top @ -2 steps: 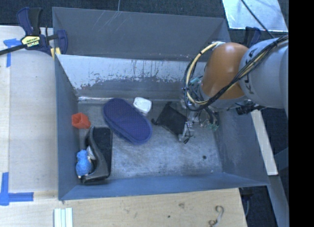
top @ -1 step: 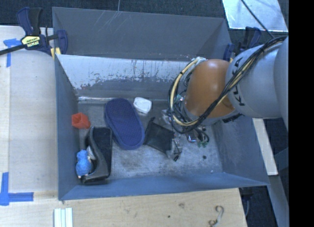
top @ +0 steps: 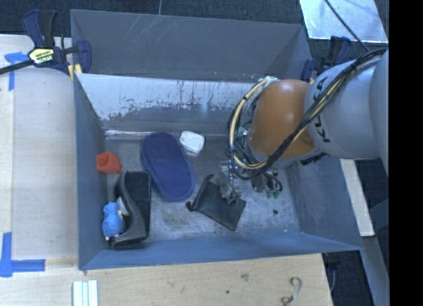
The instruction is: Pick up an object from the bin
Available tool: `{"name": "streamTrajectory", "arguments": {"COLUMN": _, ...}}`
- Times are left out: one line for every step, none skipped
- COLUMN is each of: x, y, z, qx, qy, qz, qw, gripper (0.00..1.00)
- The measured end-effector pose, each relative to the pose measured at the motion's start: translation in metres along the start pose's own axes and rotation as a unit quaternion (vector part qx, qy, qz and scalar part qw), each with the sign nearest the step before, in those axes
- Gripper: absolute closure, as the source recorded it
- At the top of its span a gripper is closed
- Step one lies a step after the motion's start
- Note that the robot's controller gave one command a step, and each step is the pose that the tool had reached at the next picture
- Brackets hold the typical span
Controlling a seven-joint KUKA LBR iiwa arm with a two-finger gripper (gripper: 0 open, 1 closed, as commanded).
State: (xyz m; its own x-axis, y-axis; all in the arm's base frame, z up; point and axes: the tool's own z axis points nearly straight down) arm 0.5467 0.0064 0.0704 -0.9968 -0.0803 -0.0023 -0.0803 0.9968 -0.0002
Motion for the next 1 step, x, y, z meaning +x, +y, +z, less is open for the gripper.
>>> {"name": "streamTrajectory", "arguments": {"x": -0.0229, "y": -0.0396, "z": -0.1061, "qx": 0.001, "qy": -0.0044, "qz": -0.127, "qw": 0.9918, "gripper": 1.0}}
